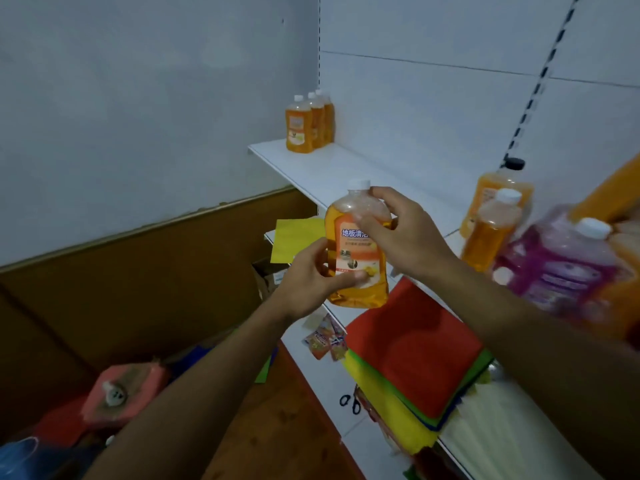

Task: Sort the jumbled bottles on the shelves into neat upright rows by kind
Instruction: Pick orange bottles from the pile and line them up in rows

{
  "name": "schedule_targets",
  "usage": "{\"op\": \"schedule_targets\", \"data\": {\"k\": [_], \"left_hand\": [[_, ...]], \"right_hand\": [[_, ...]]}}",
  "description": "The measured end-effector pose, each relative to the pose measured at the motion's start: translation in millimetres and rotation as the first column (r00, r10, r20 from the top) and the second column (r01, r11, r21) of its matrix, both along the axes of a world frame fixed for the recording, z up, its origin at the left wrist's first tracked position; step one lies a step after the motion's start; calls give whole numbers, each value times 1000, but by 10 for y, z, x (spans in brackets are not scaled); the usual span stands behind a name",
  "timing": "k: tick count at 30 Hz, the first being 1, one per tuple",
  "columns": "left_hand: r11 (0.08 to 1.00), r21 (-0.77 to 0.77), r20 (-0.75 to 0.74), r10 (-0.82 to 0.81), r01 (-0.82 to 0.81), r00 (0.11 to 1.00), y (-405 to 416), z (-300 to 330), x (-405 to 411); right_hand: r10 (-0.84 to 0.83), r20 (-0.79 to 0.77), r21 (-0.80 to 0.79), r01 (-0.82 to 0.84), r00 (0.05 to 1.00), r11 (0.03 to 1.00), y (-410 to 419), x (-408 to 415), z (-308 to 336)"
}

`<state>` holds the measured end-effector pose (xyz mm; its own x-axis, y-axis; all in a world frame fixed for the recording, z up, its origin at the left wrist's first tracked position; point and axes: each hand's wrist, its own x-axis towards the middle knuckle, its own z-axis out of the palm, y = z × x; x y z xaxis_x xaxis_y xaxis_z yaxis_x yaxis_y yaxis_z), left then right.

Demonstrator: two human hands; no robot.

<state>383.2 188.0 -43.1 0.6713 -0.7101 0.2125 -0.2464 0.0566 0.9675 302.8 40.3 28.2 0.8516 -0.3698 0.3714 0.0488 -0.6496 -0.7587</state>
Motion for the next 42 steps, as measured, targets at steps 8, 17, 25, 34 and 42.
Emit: {"op": "schedule_targets", "data": {"k": [8, 17, 25, 34, 42], "left_hand": [[999, 8, -23, 48, -48, 999, -271, -112, 1390], [992, 8, 75, 124, -125, 989, -856, -66, 2958], [994, 17, 99, 107, -110, 989, -1177, -86, 4266], [988, 31, 110, 149, -154, 983, -1172, -121, 5797], [987, 70, 113, 134, -142, 985, -1232, -166, 6591]], "right_hand": [[-77, 25, 14, 77, 997, 997, -157, 1502, -188], [-132, 53, 110, 126, 990, 986, -643, 3047, -197], [-131, 68, 74, 126, 989, 989, -906, 4211, -216], [-144, 89, -29, 147, 986, 989, -817, 5610, -212], [-189, 64, -156, 196, 980, 968, -824, 6405, -235]]}}
